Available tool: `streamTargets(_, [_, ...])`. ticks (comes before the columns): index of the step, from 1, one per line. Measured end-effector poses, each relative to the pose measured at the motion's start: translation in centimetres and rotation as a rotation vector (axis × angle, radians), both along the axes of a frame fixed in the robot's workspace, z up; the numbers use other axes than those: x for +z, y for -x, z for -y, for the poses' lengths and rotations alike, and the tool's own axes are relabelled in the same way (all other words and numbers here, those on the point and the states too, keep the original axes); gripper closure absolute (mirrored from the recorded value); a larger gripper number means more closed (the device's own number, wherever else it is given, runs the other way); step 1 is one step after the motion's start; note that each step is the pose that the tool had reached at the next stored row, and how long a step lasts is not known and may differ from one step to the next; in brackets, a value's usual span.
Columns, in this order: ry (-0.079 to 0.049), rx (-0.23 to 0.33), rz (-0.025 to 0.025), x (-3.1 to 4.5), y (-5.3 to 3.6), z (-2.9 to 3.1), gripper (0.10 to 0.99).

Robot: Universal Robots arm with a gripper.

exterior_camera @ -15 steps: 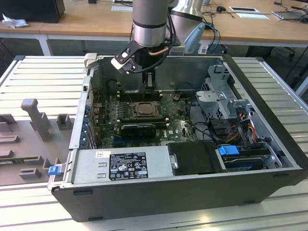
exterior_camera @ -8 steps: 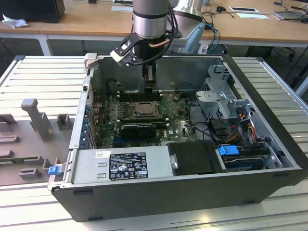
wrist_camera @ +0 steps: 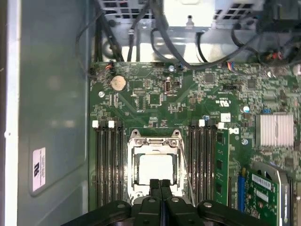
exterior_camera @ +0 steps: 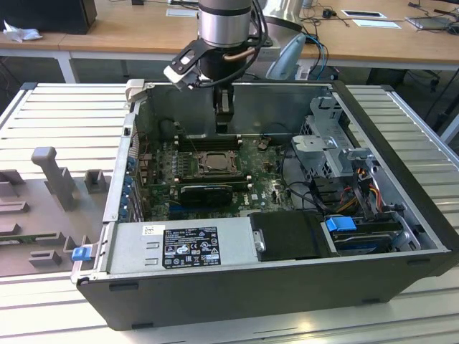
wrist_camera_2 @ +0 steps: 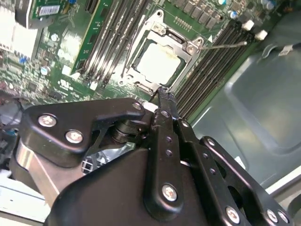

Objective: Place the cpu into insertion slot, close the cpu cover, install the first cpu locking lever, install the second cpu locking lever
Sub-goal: 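Install the first cpu locking lever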

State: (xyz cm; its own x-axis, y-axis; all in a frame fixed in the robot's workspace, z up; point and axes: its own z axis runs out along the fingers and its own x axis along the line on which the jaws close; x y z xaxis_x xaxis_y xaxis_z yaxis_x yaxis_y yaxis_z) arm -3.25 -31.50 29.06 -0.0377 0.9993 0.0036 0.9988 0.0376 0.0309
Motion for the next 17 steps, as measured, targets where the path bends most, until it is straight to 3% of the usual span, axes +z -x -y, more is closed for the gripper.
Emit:
streamTargets(5, [0.0, 0.119, 0.0, -0.05, 0.0, 0.0, 0.98])
streamTargets(6, [0.0, 0.173, 0.0, -0.06, 0.0, 0.0, 0.98])
streamTargets(11, [0.0, 0.271, 0.0, -0.06, 0.0, 0.0, 0.98])
streamTargets(12, [0.0, 0.311, 0.0, -0.06, 0.01, 0.0, 0.98])
streamTargets(17, [0.0, 0.343, 0.0002, -0.09, 0.12, 0.13, 0.98])
